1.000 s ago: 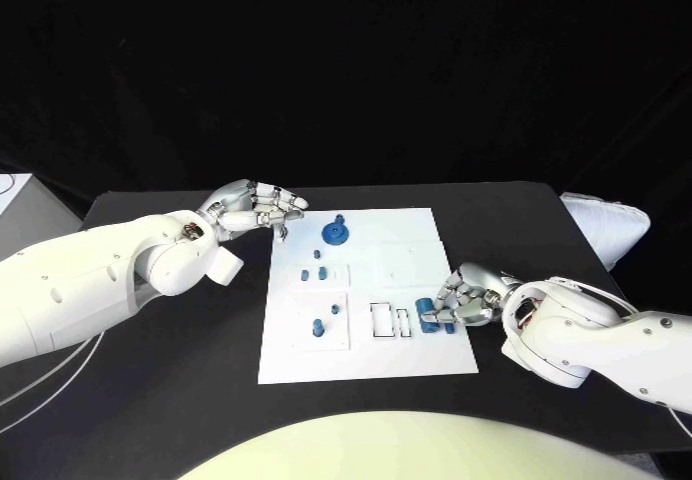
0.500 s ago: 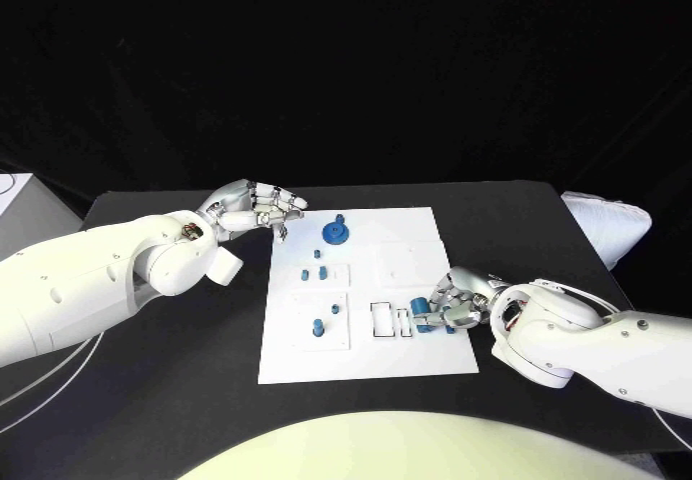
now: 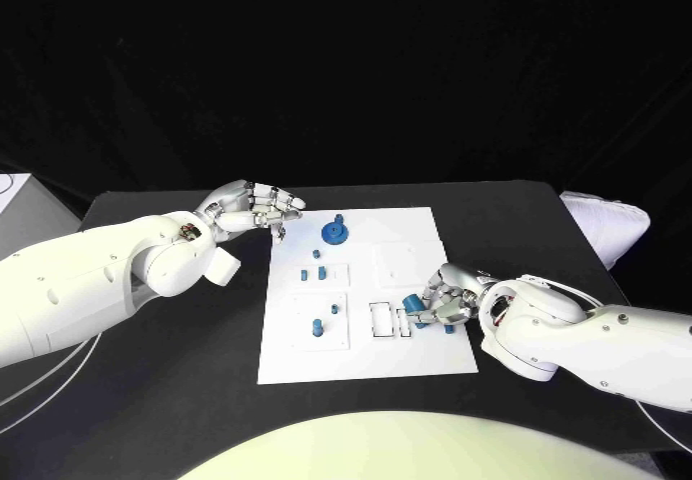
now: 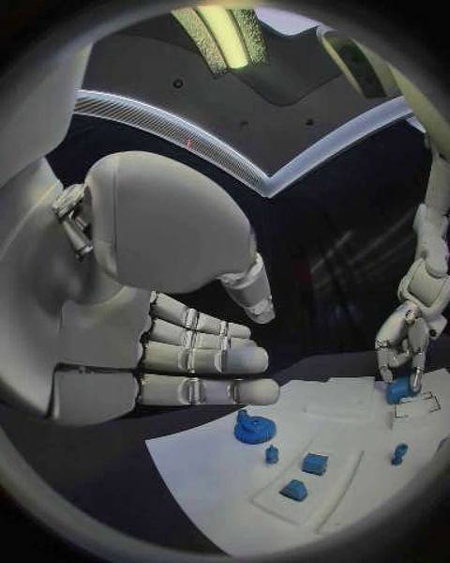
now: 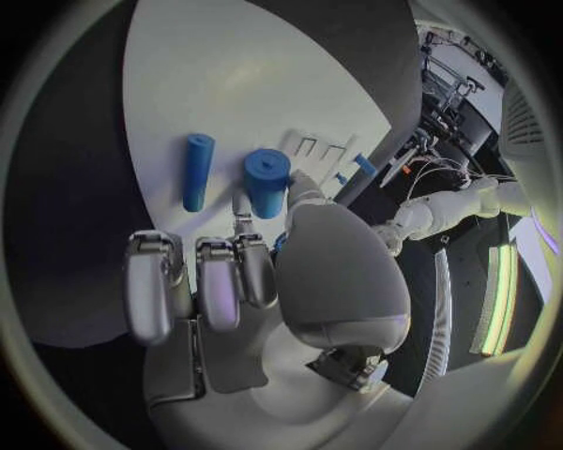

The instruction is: Assemble the parts on the task board

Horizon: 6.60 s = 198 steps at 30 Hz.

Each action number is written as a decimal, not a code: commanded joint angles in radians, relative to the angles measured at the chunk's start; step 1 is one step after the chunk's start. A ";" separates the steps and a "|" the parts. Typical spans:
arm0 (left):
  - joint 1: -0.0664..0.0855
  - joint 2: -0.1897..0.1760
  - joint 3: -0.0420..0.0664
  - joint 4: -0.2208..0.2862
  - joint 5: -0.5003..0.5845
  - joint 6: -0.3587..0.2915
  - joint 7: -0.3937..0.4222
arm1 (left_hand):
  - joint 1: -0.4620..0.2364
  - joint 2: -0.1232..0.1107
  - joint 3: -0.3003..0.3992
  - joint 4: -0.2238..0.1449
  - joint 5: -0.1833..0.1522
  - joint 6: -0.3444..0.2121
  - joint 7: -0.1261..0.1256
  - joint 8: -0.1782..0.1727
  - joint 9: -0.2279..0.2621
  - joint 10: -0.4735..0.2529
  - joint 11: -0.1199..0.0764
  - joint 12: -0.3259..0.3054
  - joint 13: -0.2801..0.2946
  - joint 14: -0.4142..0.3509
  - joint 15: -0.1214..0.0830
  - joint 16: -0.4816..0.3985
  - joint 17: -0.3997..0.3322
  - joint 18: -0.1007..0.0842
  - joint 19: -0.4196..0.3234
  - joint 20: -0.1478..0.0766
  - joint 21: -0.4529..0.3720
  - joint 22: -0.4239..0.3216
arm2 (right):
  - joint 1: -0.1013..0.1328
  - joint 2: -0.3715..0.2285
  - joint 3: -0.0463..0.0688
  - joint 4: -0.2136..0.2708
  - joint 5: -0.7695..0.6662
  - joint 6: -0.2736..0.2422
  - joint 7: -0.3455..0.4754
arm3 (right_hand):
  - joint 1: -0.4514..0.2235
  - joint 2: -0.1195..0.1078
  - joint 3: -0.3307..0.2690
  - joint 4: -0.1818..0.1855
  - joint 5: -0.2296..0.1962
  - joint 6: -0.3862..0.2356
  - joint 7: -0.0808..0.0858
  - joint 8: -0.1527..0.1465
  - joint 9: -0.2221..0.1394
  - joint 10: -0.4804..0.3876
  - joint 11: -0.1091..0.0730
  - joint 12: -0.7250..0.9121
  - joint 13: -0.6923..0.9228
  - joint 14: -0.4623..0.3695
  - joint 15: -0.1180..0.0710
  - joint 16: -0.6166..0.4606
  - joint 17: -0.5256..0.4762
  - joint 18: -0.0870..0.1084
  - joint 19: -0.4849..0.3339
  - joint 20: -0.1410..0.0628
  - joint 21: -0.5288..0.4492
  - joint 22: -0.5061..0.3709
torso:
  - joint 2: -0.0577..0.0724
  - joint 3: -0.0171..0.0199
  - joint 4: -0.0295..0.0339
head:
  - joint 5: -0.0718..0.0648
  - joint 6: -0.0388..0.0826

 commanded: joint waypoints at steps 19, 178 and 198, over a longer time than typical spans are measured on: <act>0.000 0.001 0.001 -0.001 0.009 0.017 0.003 | -0.004 0.009 0.002 -0.004 0.004 -0.007 0.008 0.004 -0.002 -0.005 0.001 -0.003 -0.002 0.002 0.004 -0.003 -0.001 0.007 0.000 0.004 -0.006 -0.001 | 0.032 -0.049 -0.002 0.081 0.154 -0.097 0.016 | 0.103 0.022 0.075 -0.006 0.001 0.027 -0.014 0.005 -0.013 0.019 -0.009 0.001 0.146 0.086 -0.007 0.012 0.180 -0.024 0.092 -0.008 0.039 0.245 | 0.001 0.0010 -0.0015 | -0.003 0.000; 0.000 -0.016 0.000 0.023 0.027 0.068 0.018 | -0.014 0.006 0.000 -0.001 0.006 -0.013 0.007 0.006 -0.005 -0.009 0.002 -0.003 -0.004 -0.003 0.006 -0.004 -0.001 0.007 -0.001 0.005 -0.010 -0.003 | -0.065 -0.119 -0.006 0.045 -0.150 -0.018 -0.020 | 0.059 -0.017 -0.007 -0.006 -0.114 0.018 -0.020 0.111 -0.067 0.043 -0.013 0.002 0.192 0.090 -0.010 0.016 0.202 -0.018 0.083 -0.007 0.009 0.237 | 0.004 0.0040 0.0002 | -0.017 0.000; 0.000 -0.018 -0.001 0.023 0.027 0.074 0.014 | -0.014 0.006 0.000 -0.001 0.006 -0.013 0.007 0.006 -0.005 -0.009 0.002 -0.003 -0.004 -0.003 0.006 -0.004 -0.001 0.007 -0.001 0.005 -0.010 -0.003 | -0.073 -0.092 -0.005 0.027 -0.177 -0.014 -0.052 | 0.155 -0.051 0.293 -0.010 0.093 0.038 -0.033 0.113 -0.086 0.045 -0.027 0.004 0.194 0.091 -0.021 0.018 0.208 -0.020 0.086 -0.019 0.022 0.240 | 0.003 0.0019 0.0003 | -0.022 0.000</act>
